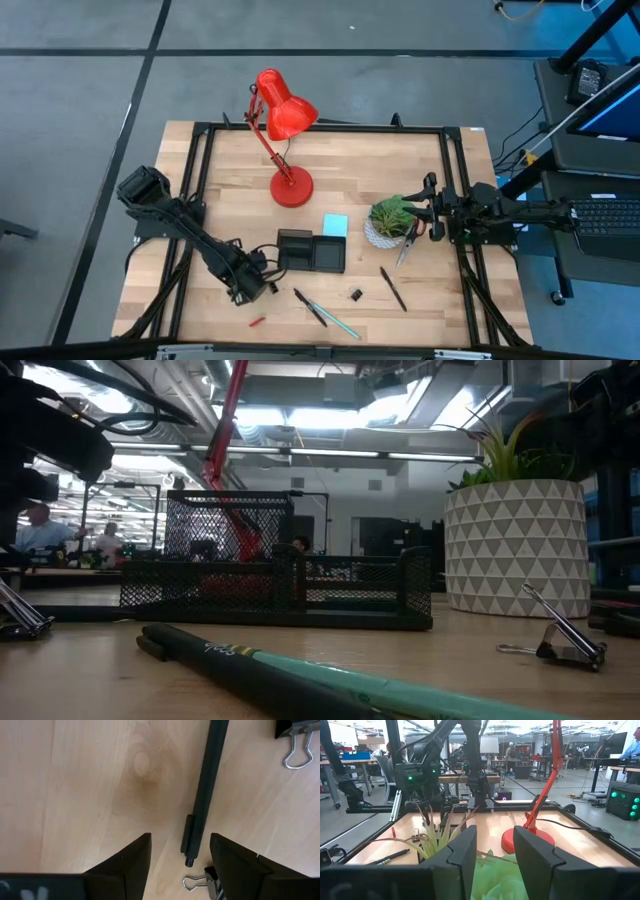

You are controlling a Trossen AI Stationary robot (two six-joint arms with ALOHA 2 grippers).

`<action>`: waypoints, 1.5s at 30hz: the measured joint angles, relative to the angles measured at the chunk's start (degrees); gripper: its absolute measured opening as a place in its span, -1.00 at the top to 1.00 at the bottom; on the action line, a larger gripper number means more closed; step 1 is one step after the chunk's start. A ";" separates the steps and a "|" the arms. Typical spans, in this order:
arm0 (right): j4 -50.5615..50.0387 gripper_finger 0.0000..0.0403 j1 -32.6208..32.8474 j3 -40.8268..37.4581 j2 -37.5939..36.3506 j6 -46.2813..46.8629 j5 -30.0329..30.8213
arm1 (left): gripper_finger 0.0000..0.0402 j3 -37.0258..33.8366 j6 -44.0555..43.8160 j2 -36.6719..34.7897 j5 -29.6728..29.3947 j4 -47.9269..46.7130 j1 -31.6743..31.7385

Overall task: Pick and place office supplies into organizer
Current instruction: Put the top left black pen into the black desk organizer

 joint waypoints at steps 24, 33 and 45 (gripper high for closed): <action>-0.01 0.35 -0.01 0.01 0.01 -1.30 -0.01 | -0.03 -0.03 3.06 4.28 1.88 5.25 -0.33; -0.04 0.35 -0.02 0.01 0.01 -1.28 0.01 | 0.06 -0.01 1.01 5.33 2.54 4.79 -0.31; -0.04 0.35 0.00 -0.01 0.01 -1.28 -0.01 | 0.54 -0.05 1.42 5.33 0.58 3.83 -0.44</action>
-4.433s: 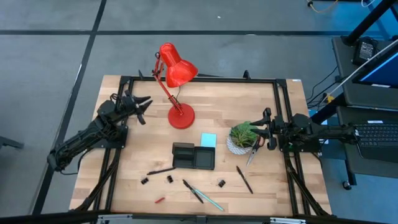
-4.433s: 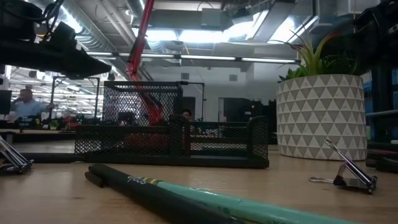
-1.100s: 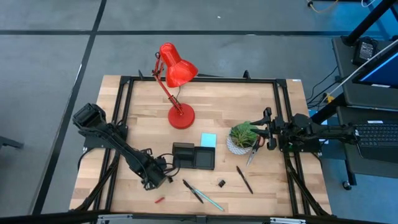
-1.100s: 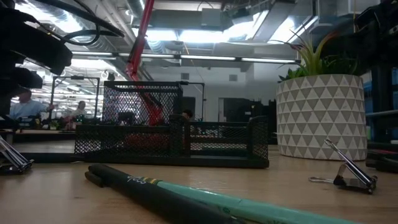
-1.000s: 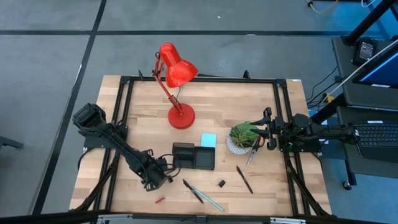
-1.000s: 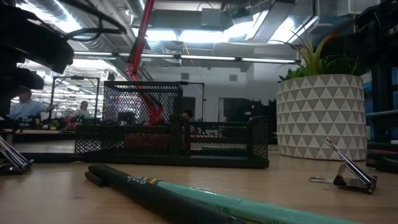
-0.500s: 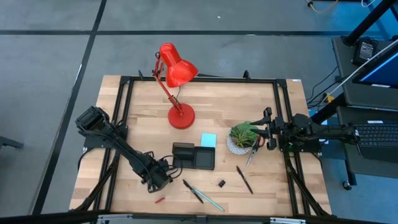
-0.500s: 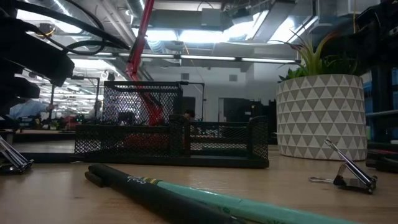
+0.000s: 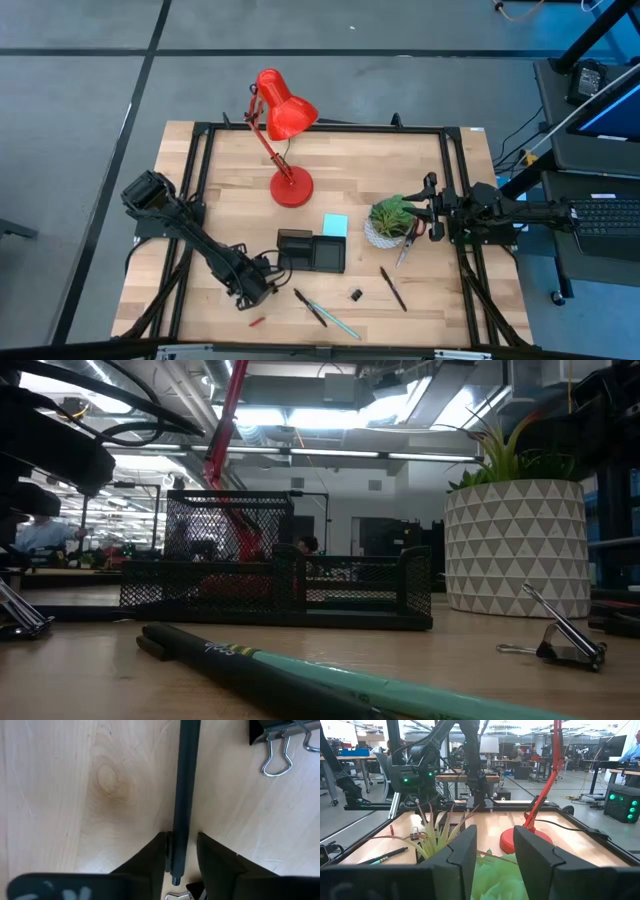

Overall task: Pick and place office supplies into organizer
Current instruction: Put the top left black pen into the black desk organizer

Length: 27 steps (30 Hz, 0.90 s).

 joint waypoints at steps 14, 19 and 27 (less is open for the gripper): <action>0.00 0.35 0.00 0.00 0.00 0.00 0.00 | 0.80 0.00 5.23 -0.04 -1.21 -0.09 -0.04; 0.02 0.35 -0.02 0.01 0.00 0.00 0.00 | 0.85 0.14 5.31 -0.40 -1.56 -0.46 -0.04; 0.06 0.35 -0.02 0.01 0.00 0.00 0.00 | 0.88 3.83 4.50 -3.46 -7.42 -10.65 0.09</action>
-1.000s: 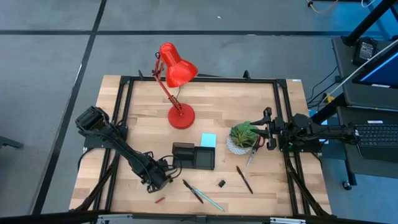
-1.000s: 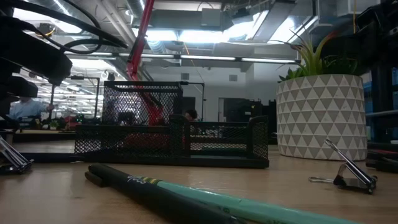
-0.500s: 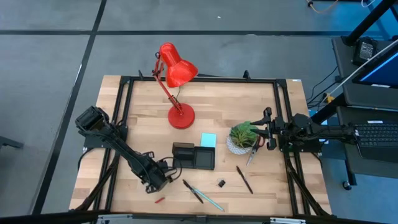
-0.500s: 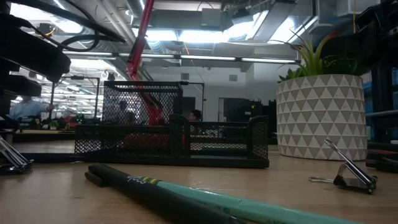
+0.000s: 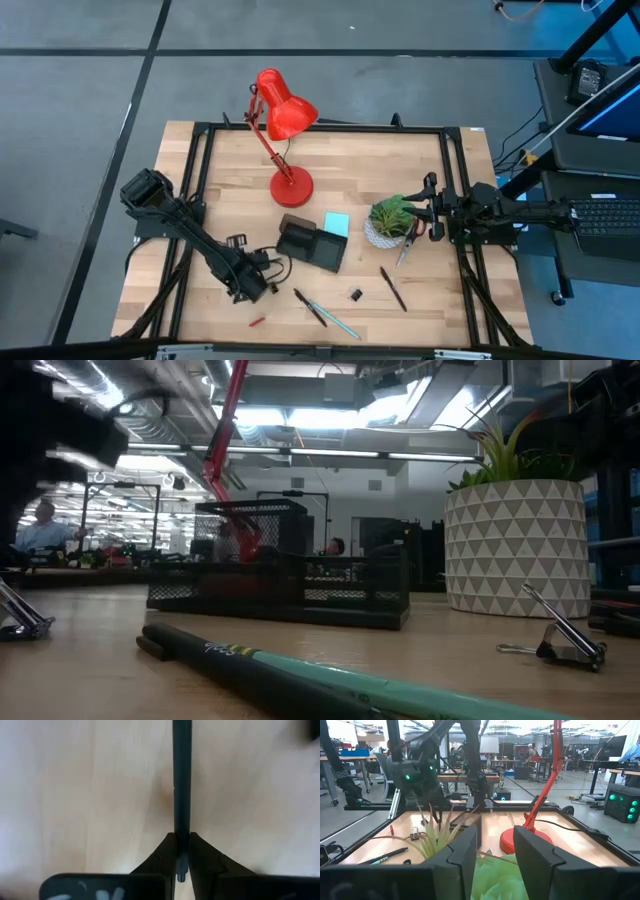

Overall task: Pick and place office supplies into organizer
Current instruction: Put the top left black pen into the black desk organizer

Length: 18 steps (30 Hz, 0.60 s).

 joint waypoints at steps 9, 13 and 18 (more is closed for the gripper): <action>0.09 0.35 0.00 0.00 0.00 -0.02 0.00 | 0.98 7.70 0.64 -0.19 -3.35 -18.52 -0.06; 0.07 0.35 0.02 0.00 0.00 -0.02 0.00 | 0.96 11.13 3.32 -0.19 -11.67 -24.07 0.54; 0.08 0.35 0.01 0.00 0.00 -0.03 0.00 | 0.98 13.03 11.68 -0.25 -18.72 -27.32 2.79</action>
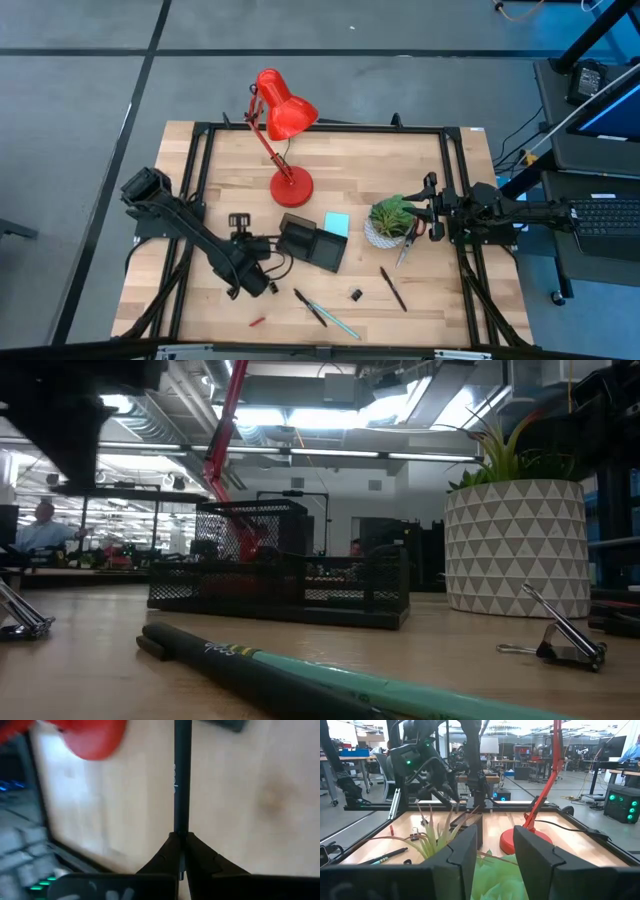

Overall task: Pick and place office supplies into organizer
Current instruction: Put the top left black pen into the black desk organizer

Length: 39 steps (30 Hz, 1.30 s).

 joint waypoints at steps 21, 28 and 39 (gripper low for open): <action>-0.01 0.35 -0.01 0.00 0.00 -2.34 0.02 | 0.98 8.14 24.25 0.09 -17.37 -7.38 5.41; -0.03 0.35 0.01 0.00 0.00 -2.77 0.00 | 0.98 8.19 35.06 0.13 -24.83 -6.91 7.03; -0.14 0.35 0.00 -0.01 0.00 -2.49 0.00 | 0.98 8.19 52.19 4.14 -34.85 -1.55 7.31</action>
